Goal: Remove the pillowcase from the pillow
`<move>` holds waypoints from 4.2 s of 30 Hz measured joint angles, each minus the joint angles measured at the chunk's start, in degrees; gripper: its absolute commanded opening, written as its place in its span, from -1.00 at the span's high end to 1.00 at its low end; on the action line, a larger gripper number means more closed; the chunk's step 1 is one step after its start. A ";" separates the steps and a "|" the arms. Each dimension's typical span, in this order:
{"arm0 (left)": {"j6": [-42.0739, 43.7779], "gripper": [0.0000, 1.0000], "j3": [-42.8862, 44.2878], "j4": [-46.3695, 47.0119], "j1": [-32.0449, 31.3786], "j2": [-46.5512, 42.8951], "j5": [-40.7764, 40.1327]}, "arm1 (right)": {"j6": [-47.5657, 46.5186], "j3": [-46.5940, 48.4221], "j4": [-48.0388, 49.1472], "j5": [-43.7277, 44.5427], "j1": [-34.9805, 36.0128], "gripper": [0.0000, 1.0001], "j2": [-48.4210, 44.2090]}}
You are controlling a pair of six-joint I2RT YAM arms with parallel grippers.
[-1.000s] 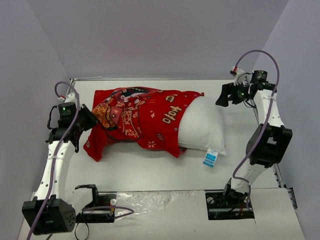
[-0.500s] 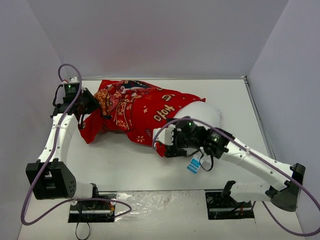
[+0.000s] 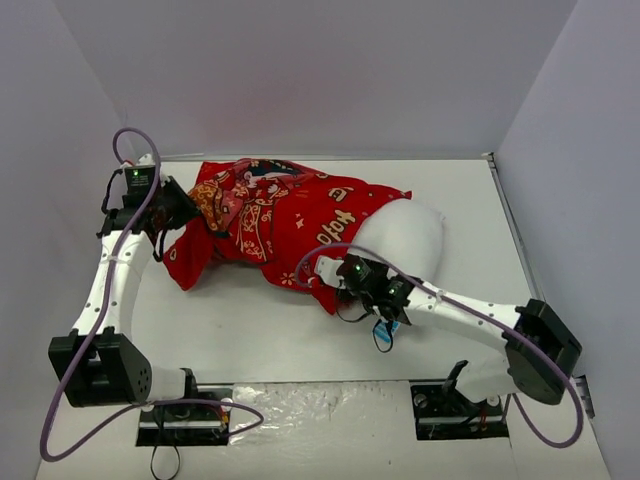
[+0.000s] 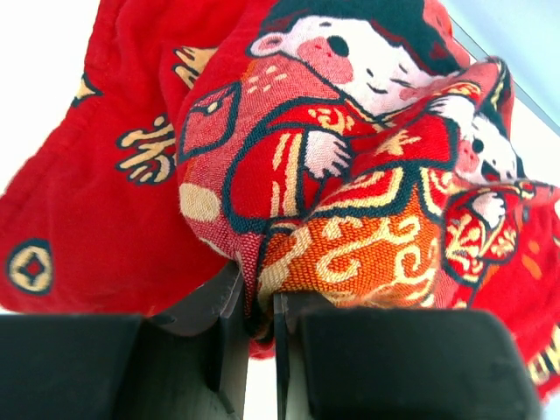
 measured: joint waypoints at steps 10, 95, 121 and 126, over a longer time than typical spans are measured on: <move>1.05 0.95 0.83 -4.22 2.16 -3.21 1.07 | -3.80 21.57 -6.62 -29.05 -29.00 1.00 9.05; 26.77 -0.89 -33.59 24.37 -62.10 -4.44 -49.75 | -14.53 17.94 -27.87 -34.38 -41.77 0.96 4.28; 70.23 0.28 -24.28 45.57 -46.23 12.09 -34.34 | -16.35 52.50 -48.74 -69.11 -60.30 1.00 25.40; 69.55 0.95 -20.83 45.20 -42.14 13.77 -30.73 | -16.35 52.81 -49.55 -69.11 -60.37 1.00 25.40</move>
